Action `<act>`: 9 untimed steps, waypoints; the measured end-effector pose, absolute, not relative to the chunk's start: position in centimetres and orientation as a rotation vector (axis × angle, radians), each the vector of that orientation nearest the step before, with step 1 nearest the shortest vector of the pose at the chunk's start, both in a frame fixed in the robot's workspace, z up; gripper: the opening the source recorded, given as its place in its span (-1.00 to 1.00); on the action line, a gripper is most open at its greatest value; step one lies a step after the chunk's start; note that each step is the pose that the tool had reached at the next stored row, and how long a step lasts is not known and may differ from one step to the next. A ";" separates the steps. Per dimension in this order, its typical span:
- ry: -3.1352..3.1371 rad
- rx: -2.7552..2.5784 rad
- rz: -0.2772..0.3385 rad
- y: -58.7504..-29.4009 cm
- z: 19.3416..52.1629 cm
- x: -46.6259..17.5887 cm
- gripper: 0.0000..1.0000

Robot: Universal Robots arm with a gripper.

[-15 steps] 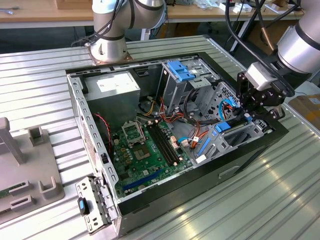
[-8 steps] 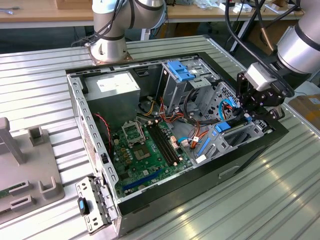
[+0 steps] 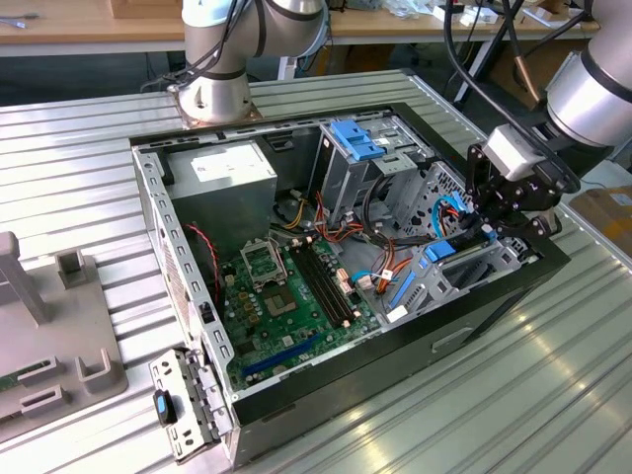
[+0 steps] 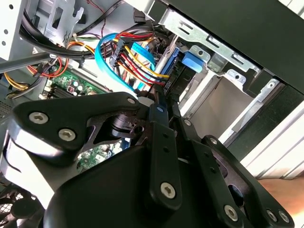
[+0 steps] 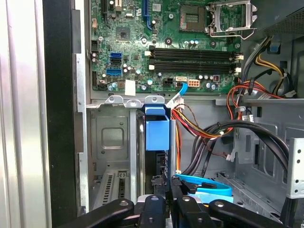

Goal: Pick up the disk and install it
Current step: 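Insert the first disk wire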

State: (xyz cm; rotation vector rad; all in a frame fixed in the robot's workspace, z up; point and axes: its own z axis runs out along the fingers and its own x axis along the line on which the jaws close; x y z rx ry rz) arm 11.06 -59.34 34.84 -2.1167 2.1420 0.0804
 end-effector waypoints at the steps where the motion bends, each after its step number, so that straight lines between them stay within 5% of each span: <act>1: 2.142 -2.117 0.080 -59.3 34.8 11.1 -0.68; 9: 2.165 -2.092 0.078 -59.3 34.8 11.1 -0.68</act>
